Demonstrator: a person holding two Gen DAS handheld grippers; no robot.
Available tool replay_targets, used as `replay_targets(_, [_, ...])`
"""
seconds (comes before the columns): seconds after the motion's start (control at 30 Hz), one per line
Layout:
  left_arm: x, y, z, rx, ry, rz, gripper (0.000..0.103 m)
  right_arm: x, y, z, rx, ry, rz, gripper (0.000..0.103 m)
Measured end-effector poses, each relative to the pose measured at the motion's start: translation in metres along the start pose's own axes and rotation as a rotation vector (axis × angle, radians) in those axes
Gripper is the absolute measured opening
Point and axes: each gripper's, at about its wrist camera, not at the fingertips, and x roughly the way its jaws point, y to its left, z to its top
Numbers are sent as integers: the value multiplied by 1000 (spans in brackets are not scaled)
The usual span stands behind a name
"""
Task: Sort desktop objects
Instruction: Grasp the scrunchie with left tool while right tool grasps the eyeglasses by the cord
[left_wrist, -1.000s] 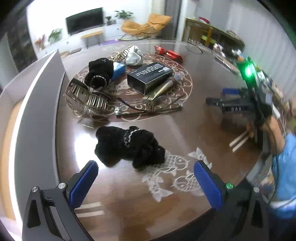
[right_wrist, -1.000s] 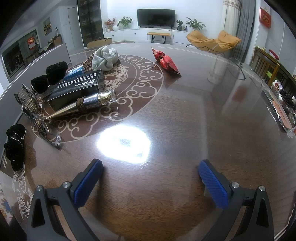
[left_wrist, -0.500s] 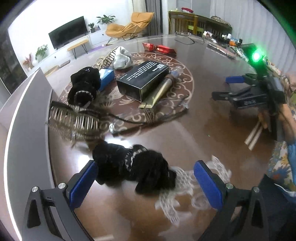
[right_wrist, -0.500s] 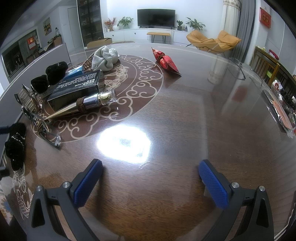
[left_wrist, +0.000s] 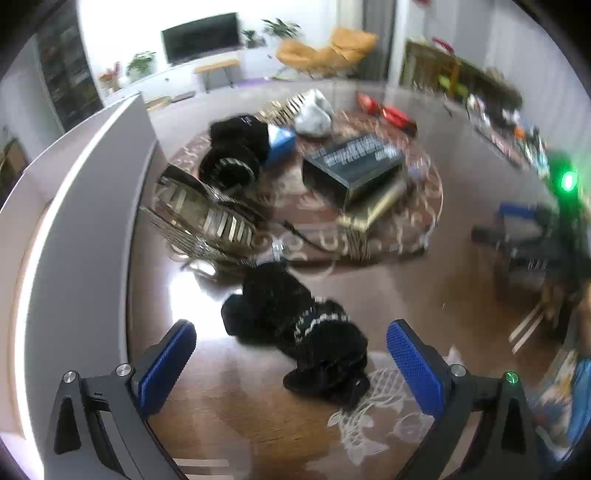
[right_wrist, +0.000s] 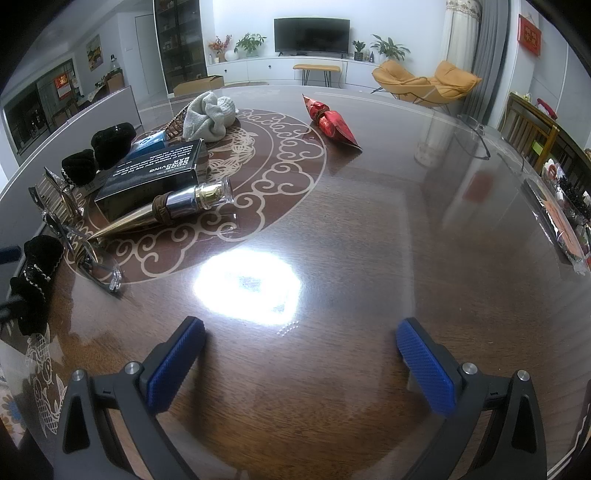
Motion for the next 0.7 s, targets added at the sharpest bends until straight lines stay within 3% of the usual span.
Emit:
replay_targets(0.23, [39, 13, -5, -156, 104, 52, 103, 0, 0, 0, 0, 0, -3, 103])
replay_targets(0.3, [41, 12, -5, -150, 90, 92, 103, 0, 0, 0, 0, 0, -3, 103])
replay_targets(0.6, [50, 13, 9, -158, 113, 95, 103, 0, 0, 0, 0, 0, -4, 103])
replay_targets(0.63, [48, 13, 9, -158, 111, 99, 95, 0, 0, 0, 0, 0, -4, 103])
replay_targets(0.67, [45, 13, 9, -151, 83, 97, 69, 0, 1, 0, -2, -1, 0, 103])
replay_targets(0.7, [38, 10, 7, -119, 42, 90, 56, 1, 4, 0, -38, 8, 33, 103])
